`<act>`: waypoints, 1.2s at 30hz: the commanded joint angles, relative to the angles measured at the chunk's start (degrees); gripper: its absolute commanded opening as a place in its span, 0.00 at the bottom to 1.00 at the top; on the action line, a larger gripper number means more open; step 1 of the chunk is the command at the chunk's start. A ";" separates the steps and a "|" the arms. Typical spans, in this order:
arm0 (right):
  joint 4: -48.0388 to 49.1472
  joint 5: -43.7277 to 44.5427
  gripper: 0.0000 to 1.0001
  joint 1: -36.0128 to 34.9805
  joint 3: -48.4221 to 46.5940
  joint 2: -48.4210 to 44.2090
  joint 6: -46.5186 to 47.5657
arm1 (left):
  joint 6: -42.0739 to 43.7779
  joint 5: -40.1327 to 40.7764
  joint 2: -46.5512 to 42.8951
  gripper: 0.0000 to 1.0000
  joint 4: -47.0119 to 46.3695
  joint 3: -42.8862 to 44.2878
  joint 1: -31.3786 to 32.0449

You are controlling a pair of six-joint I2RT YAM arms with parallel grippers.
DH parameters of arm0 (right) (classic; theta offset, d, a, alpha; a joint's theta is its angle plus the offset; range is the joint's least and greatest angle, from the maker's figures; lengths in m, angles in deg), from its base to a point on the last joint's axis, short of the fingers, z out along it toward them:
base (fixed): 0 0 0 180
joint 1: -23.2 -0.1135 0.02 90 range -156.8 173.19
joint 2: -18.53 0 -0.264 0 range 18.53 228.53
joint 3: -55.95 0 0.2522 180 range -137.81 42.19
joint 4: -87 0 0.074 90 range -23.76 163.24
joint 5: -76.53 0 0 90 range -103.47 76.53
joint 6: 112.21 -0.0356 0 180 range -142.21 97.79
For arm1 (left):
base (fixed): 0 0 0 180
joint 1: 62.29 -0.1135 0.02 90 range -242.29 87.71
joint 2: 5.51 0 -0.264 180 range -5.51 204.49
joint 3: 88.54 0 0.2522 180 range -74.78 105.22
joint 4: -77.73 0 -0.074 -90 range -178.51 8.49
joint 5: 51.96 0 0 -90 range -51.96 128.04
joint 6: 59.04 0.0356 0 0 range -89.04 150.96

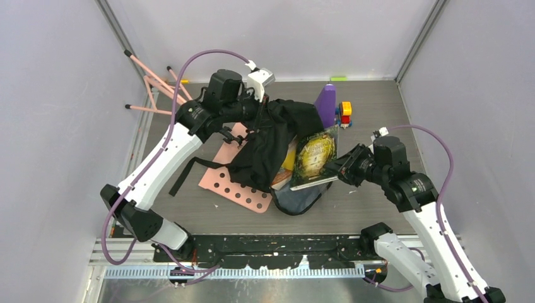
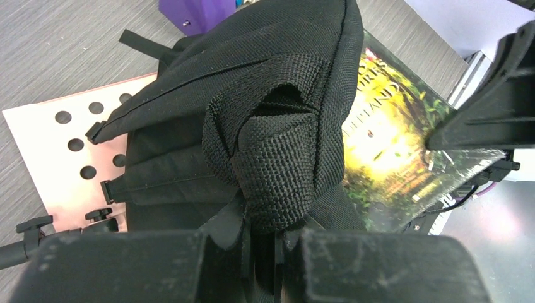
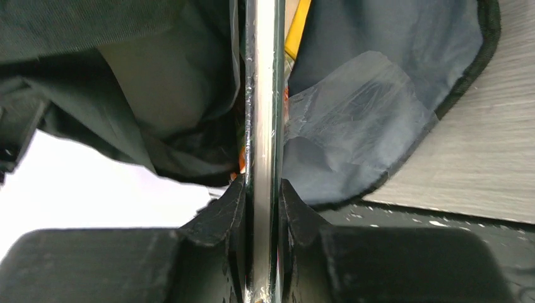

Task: Pack the student bag
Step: Place the book in the student bag.

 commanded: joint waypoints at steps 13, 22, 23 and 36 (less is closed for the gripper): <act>43.10 20.93 0.01 -14.10 1.33 10.92 -16.64 | -4.40 -8.57 -2.86 0.00 -10.62 -3.84 -1.05; 50.17 26.49 0.01 -20.36 -4.86 20.65 -13.16 | -3.04 -7.34 -3.68 0.00 -10.14 -4.06 -1.03; 50.22 27.34 0.01 -21.19 -4.52 22.02 -12.80 | -3.04 -7.42 -3.56 0.00 -10.13 -3.98 -1.06; 43.68 37.56 0.33 -27.81 -0.18 34.86 -7.49 | -1.73 -5.35 -4.04 0.00 -8.98 -3.95 -1.05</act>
